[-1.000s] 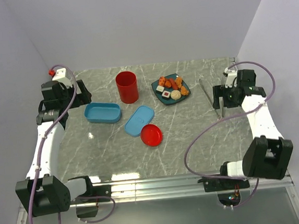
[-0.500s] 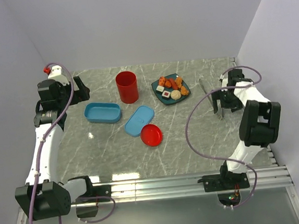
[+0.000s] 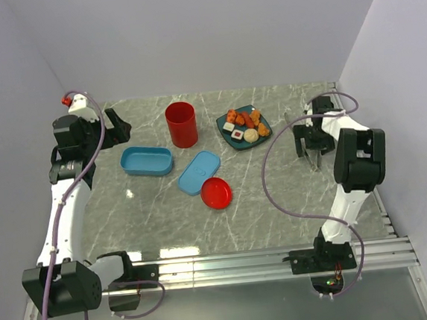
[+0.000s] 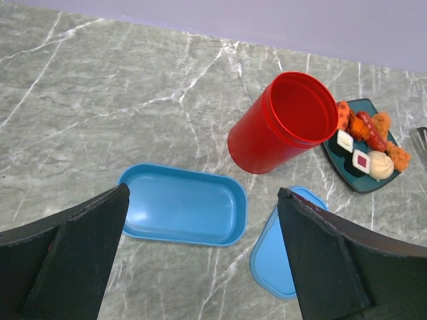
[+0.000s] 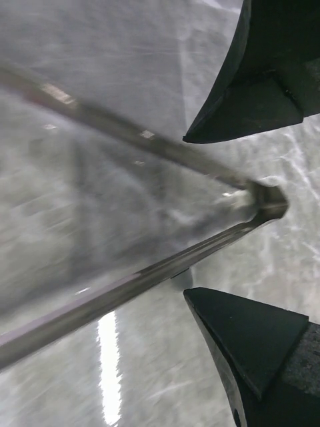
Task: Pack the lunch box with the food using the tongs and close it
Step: Grab the clamp with the right arm
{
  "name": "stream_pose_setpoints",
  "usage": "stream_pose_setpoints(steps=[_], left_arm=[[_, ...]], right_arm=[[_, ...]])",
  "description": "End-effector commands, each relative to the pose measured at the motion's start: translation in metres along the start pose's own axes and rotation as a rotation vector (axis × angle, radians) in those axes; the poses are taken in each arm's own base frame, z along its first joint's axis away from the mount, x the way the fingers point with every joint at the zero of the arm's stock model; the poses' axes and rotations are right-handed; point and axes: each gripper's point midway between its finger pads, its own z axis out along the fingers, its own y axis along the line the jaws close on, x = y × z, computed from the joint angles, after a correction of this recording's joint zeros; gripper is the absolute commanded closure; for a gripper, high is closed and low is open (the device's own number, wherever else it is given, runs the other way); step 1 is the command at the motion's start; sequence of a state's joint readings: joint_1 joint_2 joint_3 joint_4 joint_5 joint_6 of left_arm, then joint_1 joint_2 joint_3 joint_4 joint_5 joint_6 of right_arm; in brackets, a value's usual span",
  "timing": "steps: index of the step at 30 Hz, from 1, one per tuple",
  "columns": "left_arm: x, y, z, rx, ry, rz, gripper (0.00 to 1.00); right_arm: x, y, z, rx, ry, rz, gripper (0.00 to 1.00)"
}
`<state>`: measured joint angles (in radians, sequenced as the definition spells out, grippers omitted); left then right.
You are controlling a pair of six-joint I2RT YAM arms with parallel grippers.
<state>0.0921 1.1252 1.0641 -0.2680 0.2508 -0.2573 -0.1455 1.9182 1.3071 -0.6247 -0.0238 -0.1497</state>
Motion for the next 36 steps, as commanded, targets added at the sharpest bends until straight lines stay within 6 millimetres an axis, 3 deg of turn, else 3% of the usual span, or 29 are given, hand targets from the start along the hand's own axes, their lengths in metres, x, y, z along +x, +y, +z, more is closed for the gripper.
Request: stream_pose_setpoints(steps=[1, 8, 19, 28, 36], left_arm=[[-0.011, -0.009, 0.001, 0.054, -0.038, 0.004, 0.01], [-0.009, -0.013, 0.005, 0.086, -0.024, -0.004, 0.00], [-0.008, -0.010, 0.006, 0.078, -0.012, 0.021, 0.01], [-0.007, -0.013, 0.005, 0.093, -0.002, 0.036, 0.01], [-0.007, -0.013, 0.005, 0.096, -0.003, 0.036, 0.01]], right_arm=[[-0.039, 0.000, -0.002, 0.051, -0.098, -0.012, 0.06], [-0.054, 0.003, 0.009, 0.022, -0.048, -0.027, 0.19], [-0.064, 0.015, 0.025, -0.041, -0.020, 0.012, 0.19], [-0.064, 0.015, 0.027, -0.028, -0.004, 0.052, 0.15], [-0.065, 0.014, 0.028, -0.016, -0.005, 0.072, 0.19]])
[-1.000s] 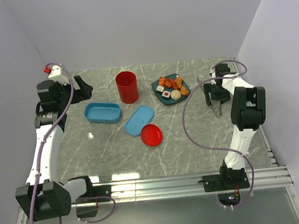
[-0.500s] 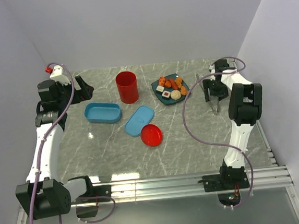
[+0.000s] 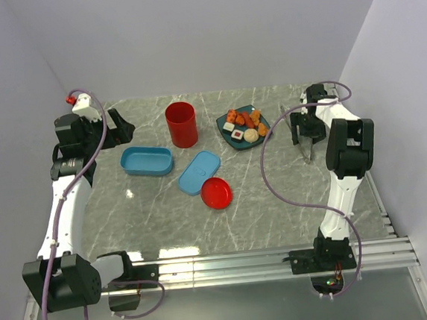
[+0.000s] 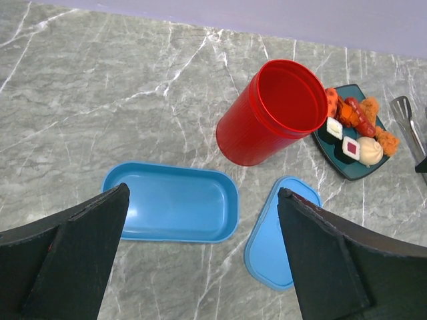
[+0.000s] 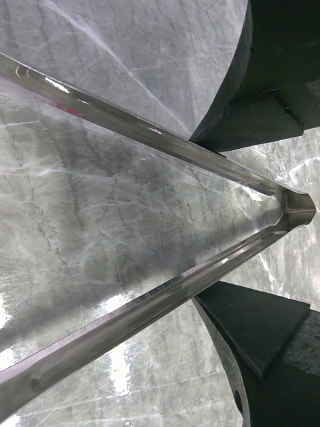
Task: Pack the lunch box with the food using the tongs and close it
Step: Grab the clamp with the right arm
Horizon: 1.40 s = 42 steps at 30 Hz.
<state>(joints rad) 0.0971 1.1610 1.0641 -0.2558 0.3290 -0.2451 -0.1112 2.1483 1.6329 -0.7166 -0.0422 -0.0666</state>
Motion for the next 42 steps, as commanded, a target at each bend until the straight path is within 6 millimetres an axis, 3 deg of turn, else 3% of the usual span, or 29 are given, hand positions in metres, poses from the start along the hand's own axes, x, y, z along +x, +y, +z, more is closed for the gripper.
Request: stream_pose_setpoints(steps=[1, 11, 14, 18, 26, 42], left_arm=[[-0.016, -0.006, -0.003, 0.030, -0.040, 0.033, 0.01], [-0.016, -0.006, 0.001, 0.034, -0.034, 0.025, 0.00], [-0.017, -0.007, 0.000, 0.034, -0.027, 0.032, 0.01], [-0.019, -0.008, -0.001, 0.040, -0.027, 0.046, 0.01], [-0.024, -0.015, -0.003, 0.072, -0.028, 0.045, 0.00], [-0.028, -0.031, -0.009, 0.146, -0.025, 0.050, 0.01]], right_arm=[[-0.005, -0.001, 0.005, 0.014, -0.001, 0.024, 0.19], [-0.011, 0.000, 0.005, 0.000, -0.005, 0.015, 0.22], [-0.012, 0.000, -0.002, -0.004, -0.032, -0.011, 0.25], [-0.017, -0.002, -0.027, -0.006, -0.082, -0.063, 0.36], [-0.011, 0.003, -0.065, -0.046, -0.121, -0.109, 0.40], [-0.009, 0.035, -0.170, -0.286, -0.261, -0.167, 0.47]])
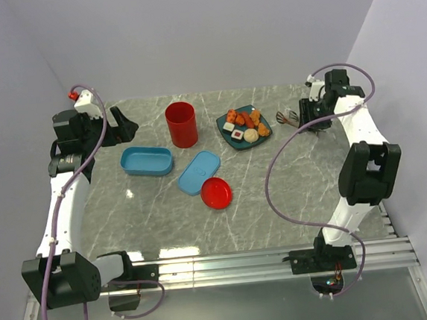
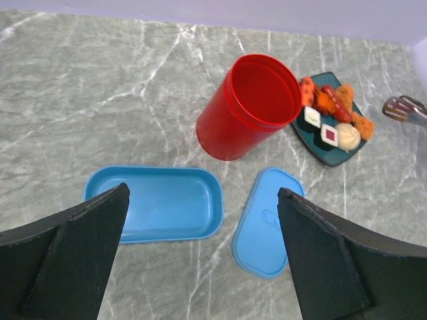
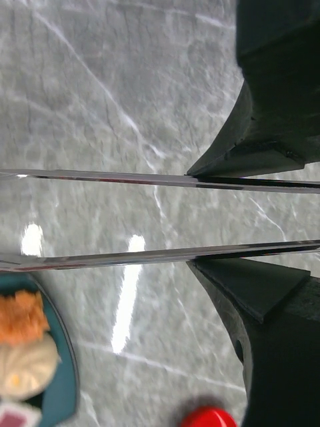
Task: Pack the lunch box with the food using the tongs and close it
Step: Grab the clamp with the right arm, then pick up the food using the clamp
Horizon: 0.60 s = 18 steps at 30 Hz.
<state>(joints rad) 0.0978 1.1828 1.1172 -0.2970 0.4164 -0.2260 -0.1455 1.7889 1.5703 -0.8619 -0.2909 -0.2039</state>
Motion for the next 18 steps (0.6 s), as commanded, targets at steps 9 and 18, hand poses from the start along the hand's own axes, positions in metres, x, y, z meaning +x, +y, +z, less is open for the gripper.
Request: stream_pose_setpoints(steps=[9, 18], left_arm=[[-0.017, -0.043, -0.018, 0.215, -0.036, 0.101, 0.01], [-0.010, -0.053, -0.022, 0.282, 0.009, 0.102, 0.01]], right_arm=[[-0.029, 0.050, -0.080, -0.192, -0.184, -0.118, 0.47], [-0.038, 0.075, -0.097, -0.242, -0.207, -0.207, 0.48]])
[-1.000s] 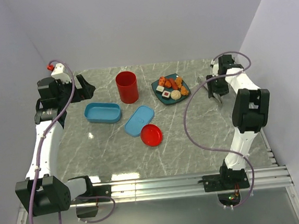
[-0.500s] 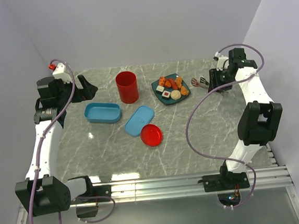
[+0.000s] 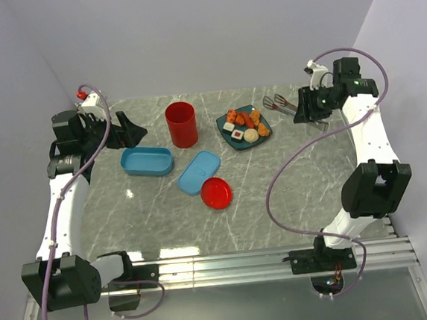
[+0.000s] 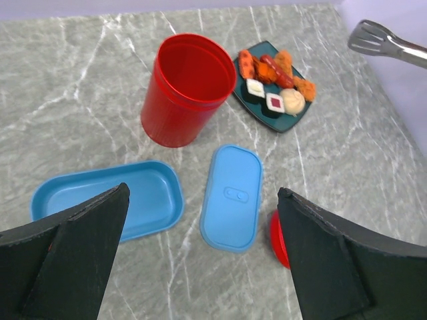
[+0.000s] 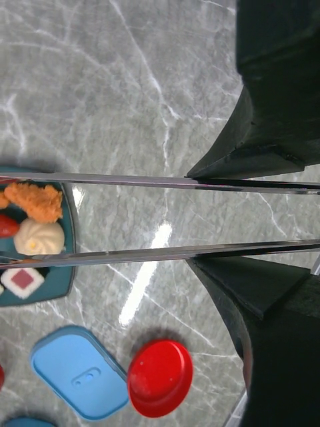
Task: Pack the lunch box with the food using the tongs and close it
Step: Pick up the food using the clamp
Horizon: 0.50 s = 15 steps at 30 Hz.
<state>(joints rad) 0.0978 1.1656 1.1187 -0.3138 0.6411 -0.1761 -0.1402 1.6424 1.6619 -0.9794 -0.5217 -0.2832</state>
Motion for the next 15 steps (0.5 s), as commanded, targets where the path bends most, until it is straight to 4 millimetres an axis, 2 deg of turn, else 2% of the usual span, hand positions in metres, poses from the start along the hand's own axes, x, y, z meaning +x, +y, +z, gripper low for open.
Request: stream_pose_setpoints(steps=[1, 6, 7, 8, 9, 12, 15], left_arm=[[-0.019, -0.017, -0.008, 0.063, -0.020, 0.058, 0.01], [-0.017, -0.018, -0.008, 0.069, 0.006, 0.052, 0.01], [-0.016, -0.018, -0.008, 0.070, 0.006, 0.049, 0.01], [-0.016, -0.019, -0.008, 0.074, 0.003, 0.050, 0.01], [-0.017, -0.019, -0.009, 0.074, -0.006, 0.055, 0.01], [-0.017, -0.018, -0.009, 0.068, -0.010, 0.047, 0.01], [-0.016, -0.017, -0.008, 0.063, -0.008, 0.044, 0.01]], right_arm=[[-0.018, 0.027, -0.013, -0.042, -0.035, -0.099, 0.48], [-0.021, 0.034, 0.000, 0.018, 0.001, -0.199, 0.49], [-0.021, 0.027, 0.000, 0.058, 0.007, -0.204, 0.49], [-0.022, 0.037, 0.007, 0.053, 0.016, -0.233, 0.50], [-0.023, 0.037, 0.009, 0.066, 0.019, -0.231, 0.50], [-0.023, 0.030, 0.014, 0.119, 0.042, -0.223, 0.51], [-0.014, 0.021, 0.019, 0.154, 0.091, -0.209, 0.51]])
